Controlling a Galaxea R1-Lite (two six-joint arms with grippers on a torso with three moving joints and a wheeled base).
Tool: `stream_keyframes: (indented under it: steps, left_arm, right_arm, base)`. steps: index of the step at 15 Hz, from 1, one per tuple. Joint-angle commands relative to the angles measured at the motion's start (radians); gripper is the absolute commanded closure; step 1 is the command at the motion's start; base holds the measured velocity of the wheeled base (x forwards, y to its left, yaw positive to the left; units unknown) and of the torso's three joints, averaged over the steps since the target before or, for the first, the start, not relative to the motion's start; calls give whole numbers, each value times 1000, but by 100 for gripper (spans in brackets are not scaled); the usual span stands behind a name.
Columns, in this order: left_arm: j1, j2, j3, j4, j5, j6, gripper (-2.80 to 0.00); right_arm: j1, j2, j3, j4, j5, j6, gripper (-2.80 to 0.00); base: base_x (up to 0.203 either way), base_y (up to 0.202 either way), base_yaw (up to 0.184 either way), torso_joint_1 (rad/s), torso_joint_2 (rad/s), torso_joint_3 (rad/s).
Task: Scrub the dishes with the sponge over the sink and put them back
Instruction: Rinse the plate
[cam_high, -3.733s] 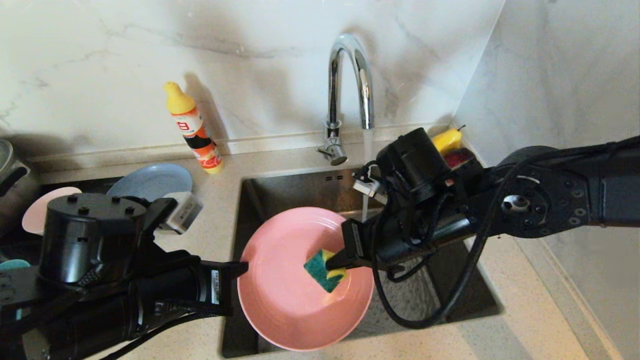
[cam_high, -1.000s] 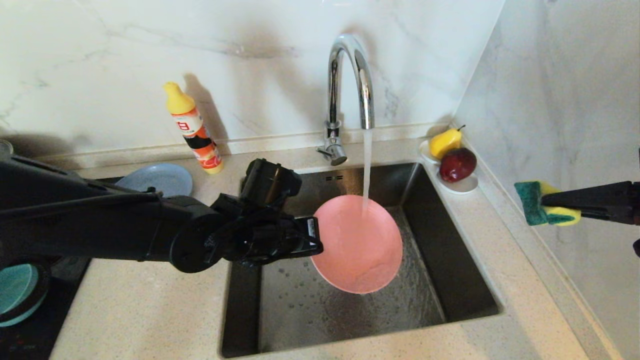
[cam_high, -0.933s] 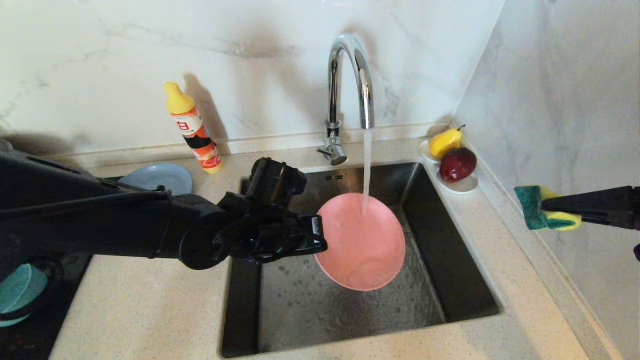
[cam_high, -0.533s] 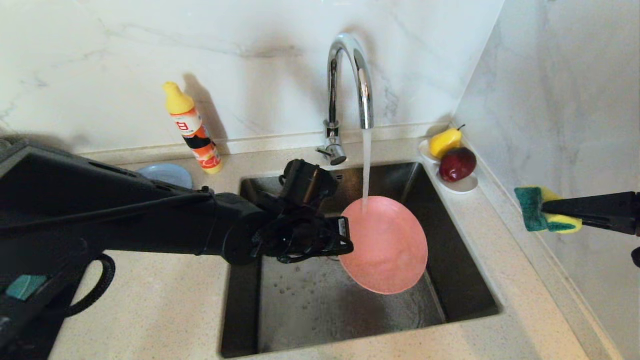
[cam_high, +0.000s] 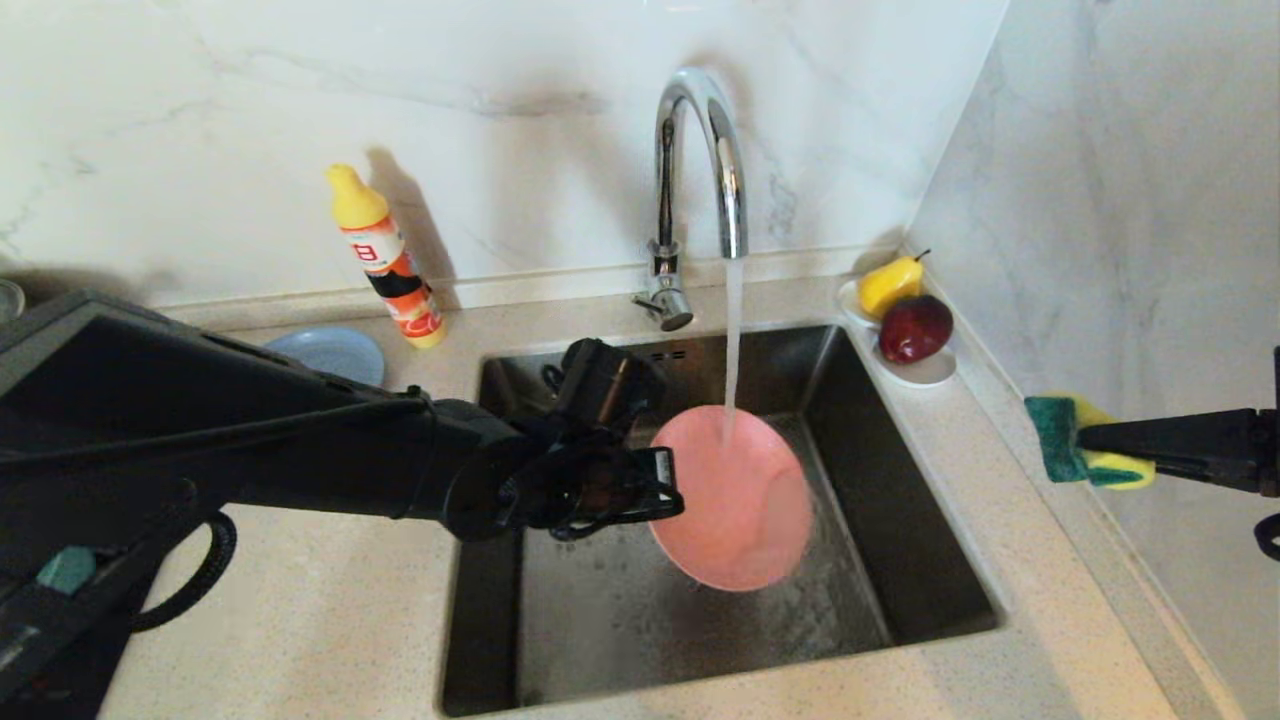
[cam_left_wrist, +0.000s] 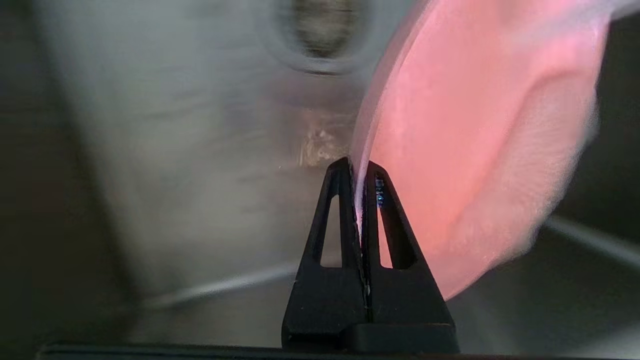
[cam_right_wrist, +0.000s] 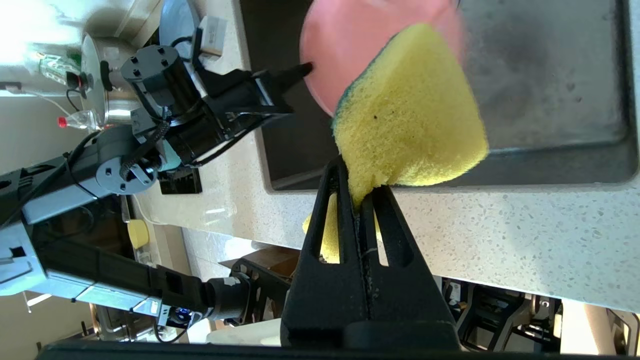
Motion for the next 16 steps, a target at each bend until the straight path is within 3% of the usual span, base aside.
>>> stream_keyframes:
  steps: [1, 3, 7, 10, 16]
  left_arm:
    - [36, -48, 45, 3, 35, 26, 0]
    - [87, -119, 98, 4, 85, 66, 0]
    - [207, -219, 159, -5, 256, 185, 0]
    - [236, -265, 182, -6, 268, 215, 0]
    - [236, -359, 169, -4, 265, 211, 0]
  right_arm:
    - [2, 10, 3, 0, 4, 4, 0]
    - [2, 11, 4, 0, 6, 4, 0]
    - [2, 28, 31, -2, 7, 5, 0]
    - [2, 37, 45, -11, 7, 5, 0]
    - [2, 54, 65, -26, 7, 4, 0]
  base:
    - [0, 0, 0, 0, 0, 0]
    - [0, 0, 0, 0, 0, 0]
    - [0, 0, 0, 0, 0, 0]
    - [0, 0, 0, 0, 0, 0]
    - [0, 0, 0, 0, 0, 0]
